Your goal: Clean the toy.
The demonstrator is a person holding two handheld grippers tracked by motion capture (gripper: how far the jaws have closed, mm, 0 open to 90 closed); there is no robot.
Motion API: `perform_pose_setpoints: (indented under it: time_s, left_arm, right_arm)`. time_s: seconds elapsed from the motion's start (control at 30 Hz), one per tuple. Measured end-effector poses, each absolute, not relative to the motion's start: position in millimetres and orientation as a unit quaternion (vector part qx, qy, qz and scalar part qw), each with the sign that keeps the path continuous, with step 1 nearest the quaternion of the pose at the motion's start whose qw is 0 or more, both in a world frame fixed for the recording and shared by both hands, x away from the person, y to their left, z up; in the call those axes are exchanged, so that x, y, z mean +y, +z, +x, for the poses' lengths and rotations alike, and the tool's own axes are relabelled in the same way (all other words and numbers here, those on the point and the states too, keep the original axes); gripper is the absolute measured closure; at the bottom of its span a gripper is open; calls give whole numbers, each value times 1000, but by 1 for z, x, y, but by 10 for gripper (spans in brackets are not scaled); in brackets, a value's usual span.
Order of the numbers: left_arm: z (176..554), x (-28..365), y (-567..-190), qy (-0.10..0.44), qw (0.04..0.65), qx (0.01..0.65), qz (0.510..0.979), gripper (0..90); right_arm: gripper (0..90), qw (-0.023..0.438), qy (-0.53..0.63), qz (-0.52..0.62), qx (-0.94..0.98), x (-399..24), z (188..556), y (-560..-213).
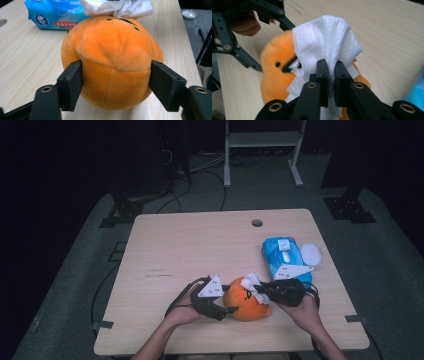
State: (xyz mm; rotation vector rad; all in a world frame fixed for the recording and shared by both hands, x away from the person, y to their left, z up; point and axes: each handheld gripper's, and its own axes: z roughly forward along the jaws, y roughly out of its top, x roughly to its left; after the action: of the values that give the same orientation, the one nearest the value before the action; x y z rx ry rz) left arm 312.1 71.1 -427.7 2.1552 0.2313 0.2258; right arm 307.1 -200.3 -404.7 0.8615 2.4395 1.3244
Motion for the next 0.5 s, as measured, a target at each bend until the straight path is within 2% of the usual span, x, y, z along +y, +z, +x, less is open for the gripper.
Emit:
perform_pose_setpoints:
  time_s: [0.07, 0.13, 0.27, 0.4, 0.5]
  left_arm:
    - [313, 72, -427, 86, 465, 100, 876, 247]
    - [316, 73, -424, 59, 483, 125, 865, 190]
    - [317, 74, -418, 53, 509, 139, 848, 184]
    - [320, 75, -425, 52, 492, 150, 856, 199]
    - [324, 78, -428, 27, 493, 171, 853, 169]
  right_arm:
    - [835, 116, 451, 298, 833, -203, 308, -406]
    - [835, 116, 449, 303, 832, -204, 308, -408]
    - [835, 114, 450, 293, 836, -197, 304, -408]
    - [835, 112, 444, 277, 845, -188, 298, -407]
    - [836, 114, 440, 276, 847, -185, 289, -408]
